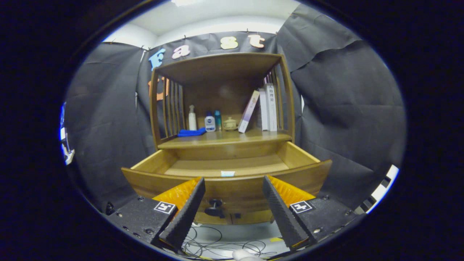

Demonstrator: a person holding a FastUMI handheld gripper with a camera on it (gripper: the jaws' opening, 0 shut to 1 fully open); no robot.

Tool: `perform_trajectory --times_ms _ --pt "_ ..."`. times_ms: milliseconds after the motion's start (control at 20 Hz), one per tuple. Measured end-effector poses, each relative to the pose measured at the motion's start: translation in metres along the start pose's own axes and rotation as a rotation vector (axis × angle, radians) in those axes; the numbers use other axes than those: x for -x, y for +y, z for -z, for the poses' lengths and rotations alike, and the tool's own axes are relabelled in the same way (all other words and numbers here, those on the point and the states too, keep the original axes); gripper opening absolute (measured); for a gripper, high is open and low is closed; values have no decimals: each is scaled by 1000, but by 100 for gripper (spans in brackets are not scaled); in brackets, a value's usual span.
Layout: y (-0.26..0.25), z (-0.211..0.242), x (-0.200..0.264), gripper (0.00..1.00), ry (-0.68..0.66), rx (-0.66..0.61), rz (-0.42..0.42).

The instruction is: Pull open the drawer, take out the items inside it, and place them on the countertop above the cabinet.

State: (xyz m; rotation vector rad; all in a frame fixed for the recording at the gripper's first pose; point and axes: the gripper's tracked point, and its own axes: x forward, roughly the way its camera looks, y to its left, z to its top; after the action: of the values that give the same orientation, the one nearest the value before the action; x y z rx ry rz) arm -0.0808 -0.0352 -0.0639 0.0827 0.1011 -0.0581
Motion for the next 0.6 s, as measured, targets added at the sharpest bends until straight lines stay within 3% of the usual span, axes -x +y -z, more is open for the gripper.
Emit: perform_trajectory --times_ms 300,600 --pt "1 -73 -3 100 -47 -38 0" --pt "4 -145 -40 100 -53 -60 4"
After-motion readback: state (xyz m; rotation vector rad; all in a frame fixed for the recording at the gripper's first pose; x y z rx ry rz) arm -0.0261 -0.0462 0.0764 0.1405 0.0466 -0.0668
